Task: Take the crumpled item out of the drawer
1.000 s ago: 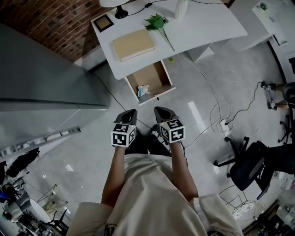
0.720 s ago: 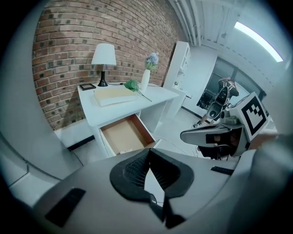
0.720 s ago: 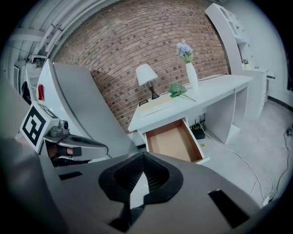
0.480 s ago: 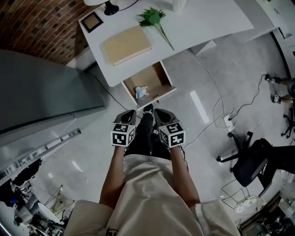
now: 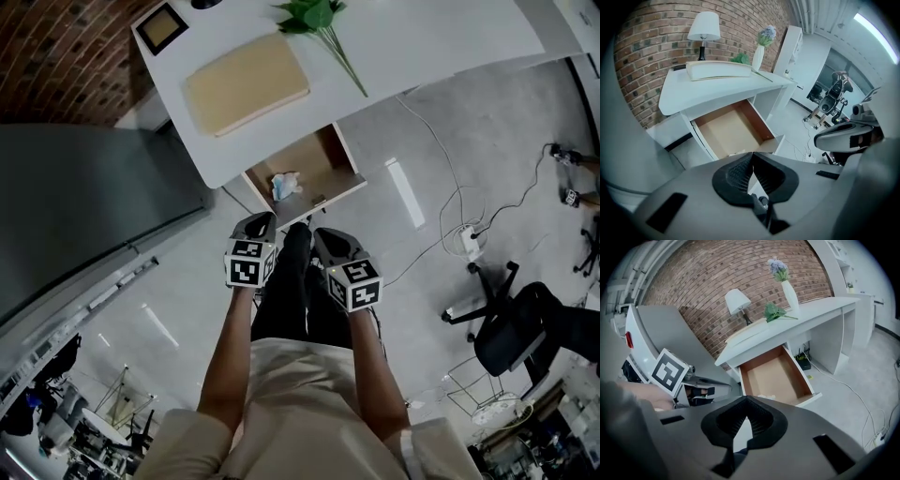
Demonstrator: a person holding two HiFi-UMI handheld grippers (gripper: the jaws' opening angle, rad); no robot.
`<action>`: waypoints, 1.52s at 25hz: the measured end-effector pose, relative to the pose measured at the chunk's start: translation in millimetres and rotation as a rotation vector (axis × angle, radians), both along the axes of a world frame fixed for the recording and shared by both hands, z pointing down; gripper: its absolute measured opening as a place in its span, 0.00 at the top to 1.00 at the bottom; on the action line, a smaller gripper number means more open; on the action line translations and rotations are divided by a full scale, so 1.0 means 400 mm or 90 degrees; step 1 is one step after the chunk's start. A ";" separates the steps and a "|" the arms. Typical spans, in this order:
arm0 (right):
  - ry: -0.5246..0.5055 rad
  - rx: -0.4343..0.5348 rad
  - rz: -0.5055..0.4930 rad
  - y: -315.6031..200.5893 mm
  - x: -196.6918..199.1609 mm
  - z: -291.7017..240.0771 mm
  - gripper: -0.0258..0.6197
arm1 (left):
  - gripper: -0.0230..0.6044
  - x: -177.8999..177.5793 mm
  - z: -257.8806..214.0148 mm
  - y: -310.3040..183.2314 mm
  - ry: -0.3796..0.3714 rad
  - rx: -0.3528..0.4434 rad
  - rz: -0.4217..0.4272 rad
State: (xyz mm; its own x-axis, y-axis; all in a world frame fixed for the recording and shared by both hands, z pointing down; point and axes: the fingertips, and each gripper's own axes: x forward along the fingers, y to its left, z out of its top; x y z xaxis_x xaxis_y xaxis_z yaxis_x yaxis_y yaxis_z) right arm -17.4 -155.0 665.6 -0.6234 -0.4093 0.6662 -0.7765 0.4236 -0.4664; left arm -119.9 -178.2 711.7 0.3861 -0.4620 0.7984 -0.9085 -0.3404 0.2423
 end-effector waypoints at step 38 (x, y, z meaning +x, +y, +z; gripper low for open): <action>-0.018 -0.017 -0.021 -0.142 0.042 0.238 0.92 | 0.83 -0.002 0.531 -0.181 -0.208 -0.153 -0.189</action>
